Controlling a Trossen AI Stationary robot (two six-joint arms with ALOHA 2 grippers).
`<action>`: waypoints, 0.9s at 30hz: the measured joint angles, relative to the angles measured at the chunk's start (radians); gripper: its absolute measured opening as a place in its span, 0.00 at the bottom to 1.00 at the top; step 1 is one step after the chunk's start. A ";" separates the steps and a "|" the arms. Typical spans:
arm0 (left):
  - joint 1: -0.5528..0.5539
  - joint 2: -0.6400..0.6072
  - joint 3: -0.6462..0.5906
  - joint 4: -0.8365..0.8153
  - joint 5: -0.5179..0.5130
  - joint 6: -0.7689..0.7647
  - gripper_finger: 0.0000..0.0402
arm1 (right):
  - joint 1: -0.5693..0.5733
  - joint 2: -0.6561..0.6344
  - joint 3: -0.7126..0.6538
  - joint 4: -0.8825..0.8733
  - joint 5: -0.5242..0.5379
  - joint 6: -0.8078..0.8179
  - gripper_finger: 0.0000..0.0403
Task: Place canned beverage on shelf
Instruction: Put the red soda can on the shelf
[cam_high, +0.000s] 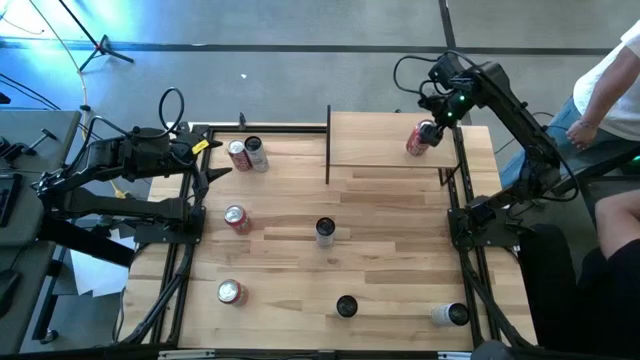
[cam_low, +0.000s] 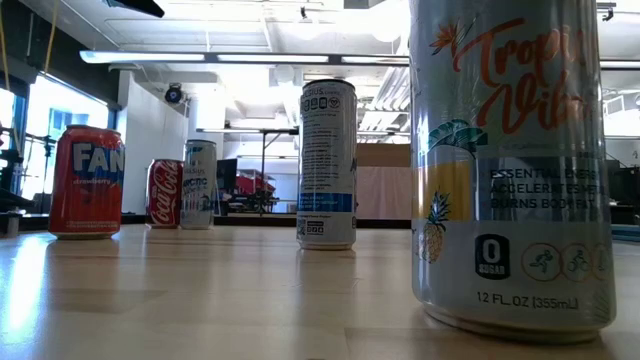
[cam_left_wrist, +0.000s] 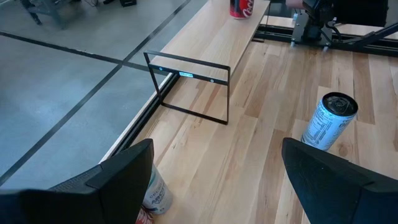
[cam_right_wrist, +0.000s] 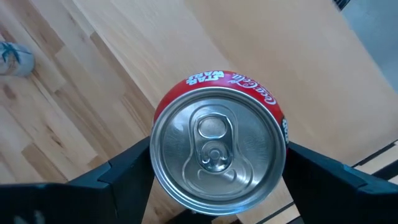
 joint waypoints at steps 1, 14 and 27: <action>0.000 0.000 0.000 0.000 0.000 0.000 0.83 | 0.000 0.000 -0.008 0.000 0.000 0.000 0.76; 0.000 0.000 0.000 0.000 0.000 0.000 0.83 | 0.000 -0.003 -0.025 0.001 0.002 0.047 0.77; 0.000 0.000 0.000 0.000 0.000 0.000 0.83 | -0.002 0.002 -0.030 -0.002 0.025 0.063 0.97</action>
